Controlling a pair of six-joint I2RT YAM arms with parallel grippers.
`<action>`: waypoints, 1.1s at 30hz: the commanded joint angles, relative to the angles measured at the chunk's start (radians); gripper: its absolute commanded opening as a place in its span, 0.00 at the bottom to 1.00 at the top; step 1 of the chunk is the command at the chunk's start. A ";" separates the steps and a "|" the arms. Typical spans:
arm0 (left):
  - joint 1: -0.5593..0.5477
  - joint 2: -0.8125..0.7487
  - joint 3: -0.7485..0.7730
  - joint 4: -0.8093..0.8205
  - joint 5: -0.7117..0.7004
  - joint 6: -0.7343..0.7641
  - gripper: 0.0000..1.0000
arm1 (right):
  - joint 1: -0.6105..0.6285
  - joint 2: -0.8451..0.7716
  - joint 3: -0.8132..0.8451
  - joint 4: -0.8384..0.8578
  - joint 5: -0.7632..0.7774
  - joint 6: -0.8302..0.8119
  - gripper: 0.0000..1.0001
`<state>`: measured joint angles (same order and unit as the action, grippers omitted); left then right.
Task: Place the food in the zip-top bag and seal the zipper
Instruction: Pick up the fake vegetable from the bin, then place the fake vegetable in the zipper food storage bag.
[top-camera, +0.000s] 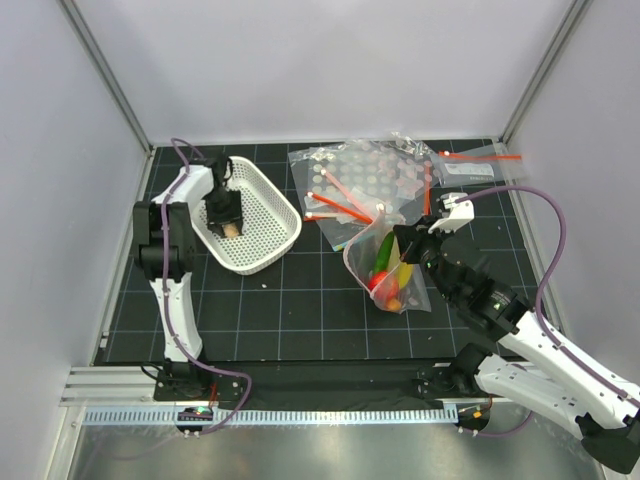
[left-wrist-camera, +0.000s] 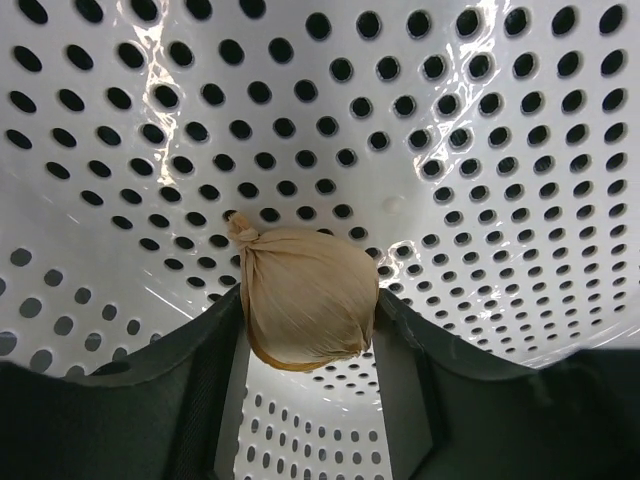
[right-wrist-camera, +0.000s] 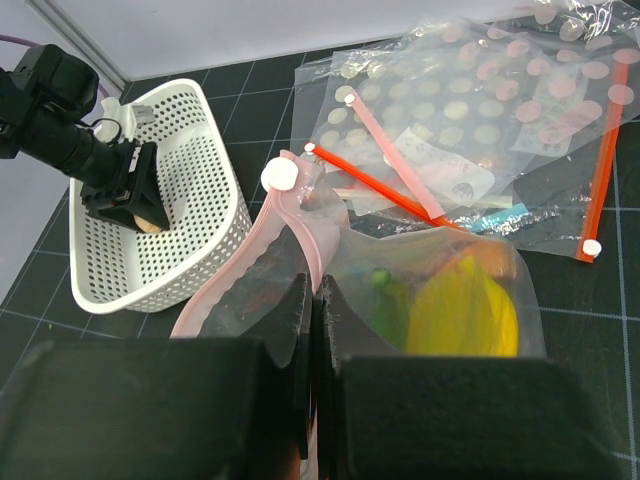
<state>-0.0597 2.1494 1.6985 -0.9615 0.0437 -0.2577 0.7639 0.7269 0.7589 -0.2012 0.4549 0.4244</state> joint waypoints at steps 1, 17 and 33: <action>0.000 -0.058 0.013 0.003 0.056 -0.003 0.50 | 0.003 -0.007 0.013 0.079 0.018 0.005 0.01; -0.144 -0.338 -0.060 0.053 0.036 -0.025 0.36 | 0.003 -0.006 0.013 0.080 0.019 0.002 0.01; -0.664 -0.684 -0.119 0.274 0.041 -0.261 0.36 | 0.003 -0.004 0.019 0.077 0.005 0.004 0.01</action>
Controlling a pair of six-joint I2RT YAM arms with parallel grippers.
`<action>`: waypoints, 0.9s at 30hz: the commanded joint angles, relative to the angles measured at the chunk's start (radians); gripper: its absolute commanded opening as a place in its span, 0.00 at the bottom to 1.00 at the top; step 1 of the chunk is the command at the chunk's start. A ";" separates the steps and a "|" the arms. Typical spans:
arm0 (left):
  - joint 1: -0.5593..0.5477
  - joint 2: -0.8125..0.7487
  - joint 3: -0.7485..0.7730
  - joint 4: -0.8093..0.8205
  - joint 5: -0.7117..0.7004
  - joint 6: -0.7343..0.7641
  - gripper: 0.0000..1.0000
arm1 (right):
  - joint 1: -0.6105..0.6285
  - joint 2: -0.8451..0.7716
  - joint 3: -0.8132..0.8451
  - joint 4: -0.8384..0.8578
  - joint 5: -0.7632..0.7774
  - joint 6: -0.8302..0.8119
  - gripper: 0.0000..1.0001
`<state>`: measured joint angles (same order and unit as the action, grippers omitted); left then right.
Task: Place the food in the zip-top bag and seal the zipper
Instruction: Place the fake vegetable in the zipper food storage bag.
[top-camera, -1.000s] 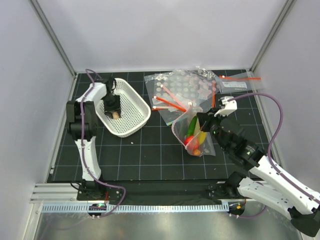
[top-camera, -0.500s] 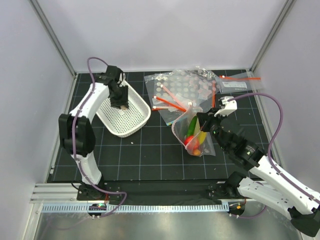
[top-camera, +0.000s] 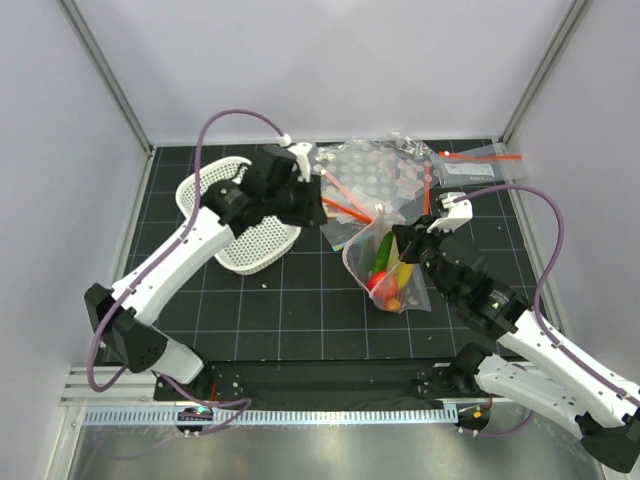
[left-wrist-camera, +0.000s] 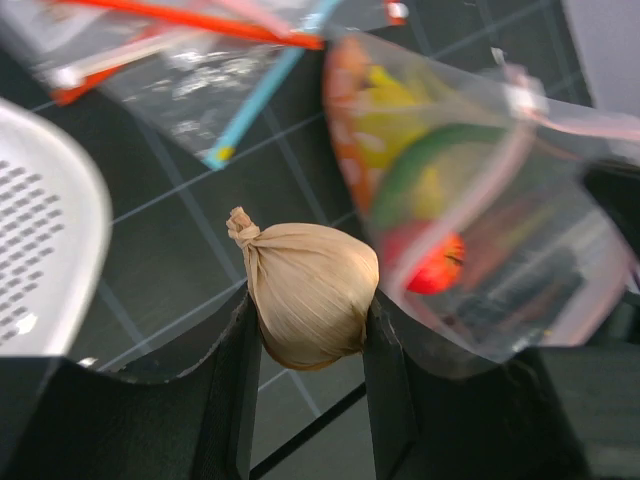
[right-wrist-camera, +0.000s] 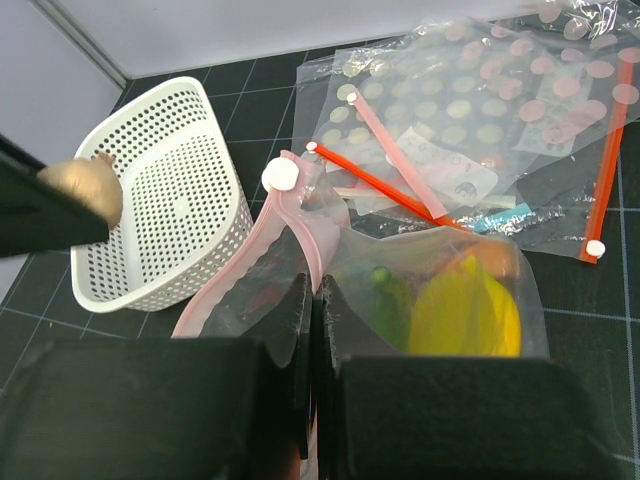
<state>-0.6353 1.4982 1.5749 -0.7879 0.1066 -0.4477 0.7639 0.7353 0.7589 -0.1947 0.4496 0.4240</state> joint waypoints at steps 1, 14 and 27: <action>-0.165 -0.020 0.016 0.107 -0.037 -0.078 0.36 | 0.003 -0.014 0.019 0.070 0.012 0.005 0.01; -0.403 0.206 0.192 0.095 -0.137 -0.074 0.45 | 0.003 -0.083 -0.004 0.075 0.040 0.010 0.01; -0.414 0.244 0.278 0.007 -0.174 -0.037 1.00 | 0.003 -0.102 -0.012 0.081 0.057 0.015 0.01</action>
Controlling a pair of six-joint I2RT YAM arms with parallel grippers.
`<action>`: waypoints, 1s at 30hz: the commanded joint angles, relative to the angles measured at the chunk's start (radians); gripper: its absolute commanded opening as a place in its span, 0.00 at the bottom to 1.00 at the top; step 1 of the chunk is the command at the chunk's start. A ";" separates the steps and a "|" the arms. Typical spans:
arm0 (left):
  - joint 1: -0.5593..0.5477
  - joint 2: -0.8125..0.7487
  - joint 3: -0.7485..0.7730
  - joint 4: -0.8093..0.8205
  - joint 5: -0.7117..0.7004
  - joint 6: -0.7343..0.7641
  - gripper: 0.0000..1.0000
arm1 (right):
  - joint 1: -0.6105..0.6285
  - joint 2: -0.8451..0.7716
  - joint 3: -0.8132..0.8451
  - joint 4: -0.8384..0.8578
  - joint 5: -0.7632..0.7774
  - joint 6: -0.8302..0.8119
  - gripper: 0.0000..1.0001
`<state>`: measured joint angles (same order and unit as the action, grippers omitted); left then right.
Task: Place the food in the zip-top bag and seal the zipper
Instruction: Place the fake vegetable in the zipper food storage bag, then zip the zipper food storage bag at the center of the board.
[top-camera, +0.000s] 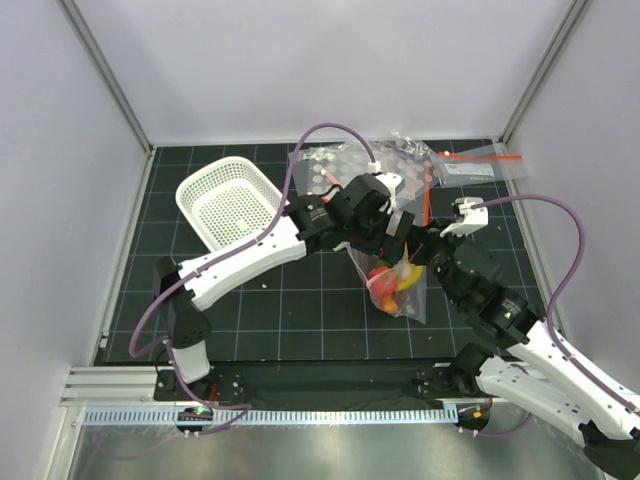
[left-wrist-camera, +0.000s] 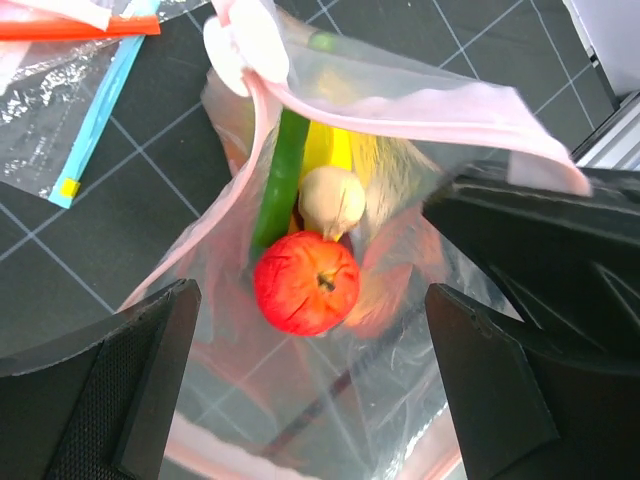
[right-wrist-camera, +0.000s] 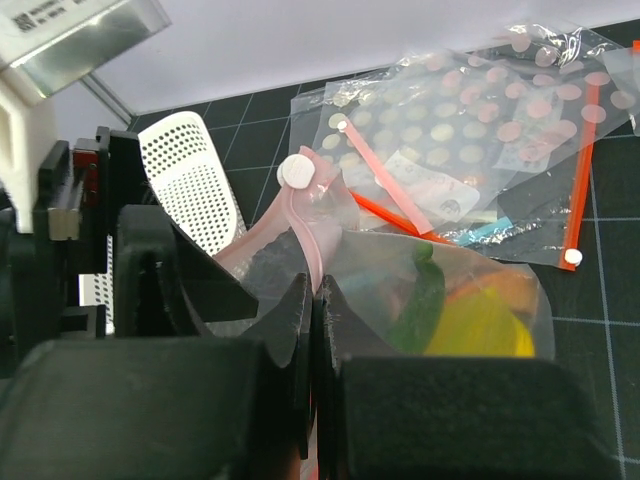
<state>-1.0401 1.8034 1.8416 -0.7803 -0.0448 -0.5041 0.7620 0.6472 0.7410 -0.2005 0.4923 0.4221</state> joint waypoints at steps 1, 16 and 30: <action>-0.009 -0.076 -0.002 0.000 -0.027 0.021 1.00 | 0.005 -0.014 0.005 0.085 0.015 0.017 0.01; -0.009 -0.372 -0.433 0.294 -0.307 0.154 0.97 | 0.005 -0.004 0.006 0.087 -0.026 0.026 0.01; -0.009 -0.365 -0.601 0.463 -0.204 0.176 0.19 | 0.005 0.040 0.012 0.105 -0.090 -0.008 0.01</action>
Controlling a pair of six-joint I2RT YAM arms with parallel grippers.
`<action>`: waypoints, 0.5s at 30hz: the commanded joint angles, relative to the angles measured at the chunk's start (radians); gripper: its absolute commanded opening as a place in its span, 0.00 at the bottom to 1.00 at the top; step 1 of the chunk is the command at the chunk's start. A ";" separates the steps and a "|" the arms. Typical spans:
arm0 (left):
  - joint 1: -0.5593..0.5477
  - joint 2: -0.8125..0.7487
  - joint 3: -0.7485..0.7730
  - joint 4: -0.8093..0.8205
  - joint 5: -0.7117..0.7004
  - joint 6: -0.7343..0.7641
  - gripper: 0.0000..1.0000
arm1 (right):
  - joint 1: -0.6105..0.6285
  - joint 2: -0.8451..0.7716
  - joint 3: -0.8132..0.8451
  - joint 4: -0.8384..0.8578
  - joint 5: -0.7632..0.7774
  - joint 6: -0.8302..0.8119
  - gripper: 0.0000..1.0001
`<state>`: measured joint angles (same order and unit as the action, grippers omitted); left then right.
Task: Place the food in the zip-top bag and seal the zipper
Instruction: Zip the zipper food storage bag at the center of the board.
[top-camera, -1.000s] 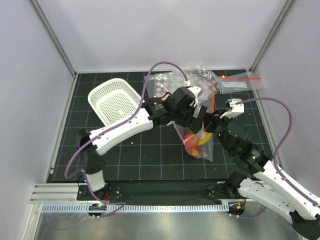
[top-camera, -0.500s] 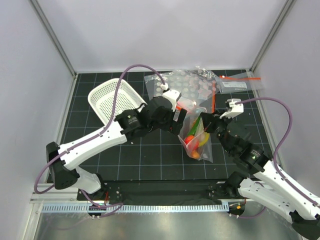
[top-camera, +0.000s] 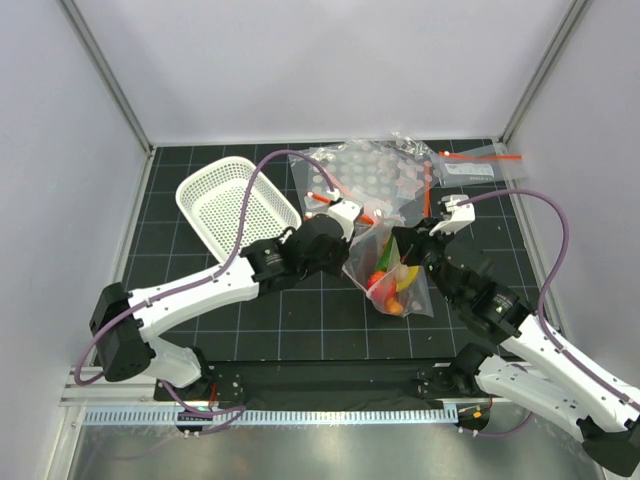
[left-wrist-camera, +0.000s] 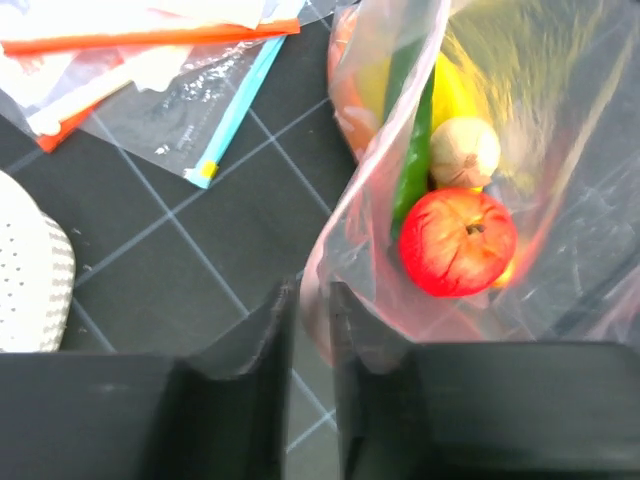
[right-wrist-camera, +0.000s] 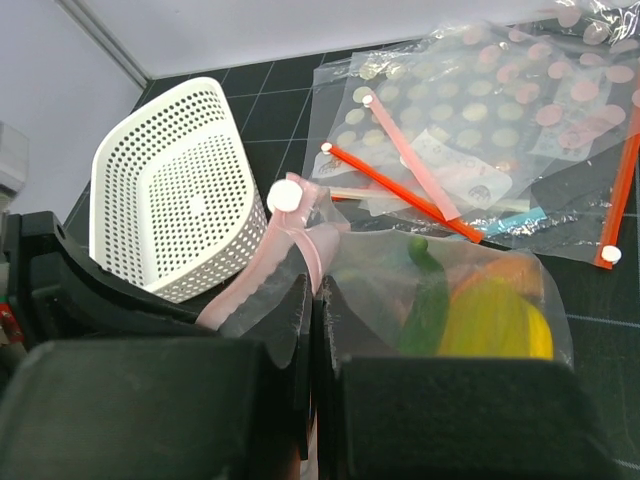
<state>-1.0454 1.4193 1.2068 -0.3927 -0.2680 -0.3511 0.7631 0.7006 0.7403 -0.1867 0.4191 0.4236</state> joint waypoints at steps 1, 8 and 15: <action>-0.004 0.017 0.034 0.075 0.030 0.020 0.10 | 0.004 -0.012 0.011 0.098 -0.028 -0.012 0.01; -0.002 -0.084 -0.015 0.106 0.053 0.015 0.00 | 0.004 0.056 0.031 0.115 -0.141 -0.031 0.01; -0.001 -0.192 -0.081 0.150 0.050 0.009 0.00 | 0.004 0.112 0.045 0.167 -0.318 -0.049 0.22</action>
<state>-1.0451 1.2896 1.1347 -0.3367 -0.2150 -0.3370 0.7635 0.8085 0.7425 -0.1032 0.2028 0.3939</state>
